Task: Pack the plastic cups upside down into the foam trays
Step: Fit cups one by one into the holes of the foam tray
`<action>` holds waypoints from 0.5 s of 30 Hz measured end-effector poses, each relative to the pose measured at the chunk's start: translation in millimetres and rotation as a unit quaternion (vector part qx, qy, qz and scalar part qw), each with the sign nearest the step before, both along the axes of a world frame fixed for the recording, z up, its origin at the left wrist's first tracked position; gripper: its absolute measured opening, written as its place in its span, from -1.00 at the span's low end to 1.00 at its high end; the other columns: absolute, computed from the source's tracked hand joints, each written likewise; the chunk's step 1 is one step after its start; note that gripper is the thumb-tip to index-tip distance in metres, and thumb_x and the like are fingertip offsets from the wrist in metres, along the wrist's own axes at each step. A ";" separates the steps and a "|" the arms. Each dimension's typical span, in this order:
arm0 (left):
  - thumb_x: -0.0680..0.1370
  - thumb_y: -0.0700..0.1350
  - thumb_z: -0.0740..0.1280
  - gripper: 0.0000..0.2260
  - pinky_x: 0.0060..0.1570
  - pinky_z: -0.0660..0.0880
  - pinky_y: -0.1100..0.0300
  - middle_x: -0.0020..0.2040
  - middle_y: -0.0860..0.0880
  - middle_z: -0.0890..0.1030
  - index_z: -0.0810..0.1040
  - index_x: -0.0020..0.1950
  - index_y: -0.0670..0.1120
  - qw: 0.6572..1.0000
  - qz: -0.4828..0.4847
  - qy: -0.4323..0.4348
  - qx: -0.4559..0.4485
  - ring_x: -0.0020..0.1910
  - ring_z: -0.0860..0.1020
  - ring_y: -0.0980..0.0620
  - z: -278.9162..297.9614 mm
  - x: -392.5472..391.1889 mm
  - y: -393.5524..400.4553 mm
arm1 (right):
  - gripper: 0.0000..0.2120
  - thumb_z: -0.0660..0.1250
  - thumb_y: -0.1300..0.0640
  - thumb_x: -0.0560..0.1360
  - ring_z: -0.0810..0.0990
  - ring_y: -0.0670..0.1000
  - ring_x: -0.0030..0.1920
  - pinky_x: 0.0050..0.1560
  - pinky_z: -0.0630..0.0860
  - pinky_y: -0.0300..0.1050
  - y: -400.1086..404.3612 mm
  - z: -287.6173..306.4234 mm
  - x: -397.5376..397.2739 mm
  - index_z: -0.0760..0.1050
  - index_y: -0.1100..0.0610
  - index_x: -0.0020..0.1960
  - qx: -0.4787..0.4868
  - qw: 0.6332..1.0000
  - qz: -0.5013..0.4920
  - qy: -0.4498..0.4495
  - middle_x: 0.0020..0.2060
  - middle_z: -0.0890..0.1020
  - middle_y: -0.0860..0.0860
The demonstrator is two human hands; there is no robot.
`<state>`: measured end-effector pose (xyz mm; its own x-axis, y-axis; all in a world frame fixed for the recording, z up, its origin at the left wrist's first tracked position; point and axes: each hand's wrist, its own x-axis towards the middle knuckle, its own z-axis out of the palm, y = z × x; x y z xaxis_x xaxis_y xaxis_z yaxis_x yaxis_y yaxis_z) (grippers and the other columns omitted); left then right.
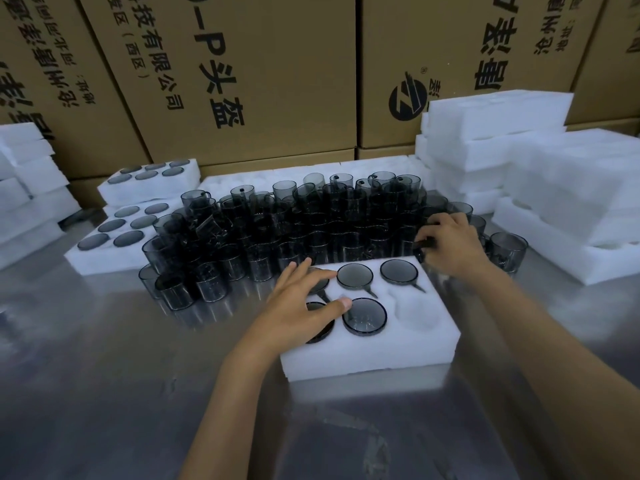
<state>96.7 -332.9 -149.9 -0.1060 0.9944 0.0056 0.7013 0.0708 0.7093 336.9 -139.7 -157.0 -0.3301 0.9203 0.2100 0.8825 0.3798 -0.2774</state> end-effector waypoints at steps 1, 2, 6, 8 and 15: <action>0.48 0.29 0.36 -0.49 0.53 -0.06 -0.01 0.61 0.22 0.02 0.39 0.42 0.31 1.000 0.000 0.003 0.000 0.57 -0.18 0.24 -0.1 -0.3 -0.3 | -0.73 0.37 0.19 0.52 0.22 0.15 0.41 0.33 0.19 0.05 -1.1 -0.5 2.3 0.64 -0.02 0.18 0.019 1.000 0.003 -0.006 0.39 0.44 0.04; 0.48 0.29 0.35 -0.49 0.53 -0.06 -0.01 0.62 0.21 0.02 0.38 0.43 0.31 1.000 -0.001 0.006 0.000 0.57 -0.18 0.23 0.2 -0.3 -0.7 | -0.75 0.38 0.18 0.51 0.23 0.14 0.40 0.30 0.18 0.05 -3.2 -0.7 4.5 0.64 -0.01 0.16 0.039 0.999 0.003 0.000 0.37 0.46 0.03; 0.53 0.27 0.33 -0.52 0.55 -0.16 0.02 0.63 0.13 0.05 0.38 0.44 0.27 0.999 0.003 0.043 0.008 0.59 -0.14 0.17 4.0 3.0 -2.9 | -0.76 0.39 0.25 0.48 0.34 0.22 0.33 0.22 0.21 0.06 -23.9 6.8 9.0 0.64 0.08 0.12 0.134 0.987 -0.018 0.086 0.28 0.56 0.08; 0.57 0.22 0.31 -0.54 0.55 -0.21 0.07 0.62 0.09 0.12 0.38 0.45 0.21 0.997 0.009 0.069 0.037 0.60 -0.07 0.14 7.5 7.8 -3.3 | -0.78 0.39 0.26 0.49 0.39 0.26 0.30 0.21 0.23 0.06 -38.5 17.9 6.1 0.63 0.12 0.12 0.174 0.976 -0.011 0.132 0.28 0.57 0.09; 0.58 0.07 0.36 -0.50 0.29 0.19 0.32 0.38 0.37 0.30 0.28 0.47 0.31 0.981 0.050 -0.025 0.187 0.40 0.21 0.36 14.6 23.6 -6.4 | -0.87 0.43 0.25 0.50 0.49 0.04 0.31 0.35 0.38 -0.09 -107.9 36.0 -45.5 0.63 0.09 0.02 0.082 0.929 0.130 0.336 0.29 0.50 0.01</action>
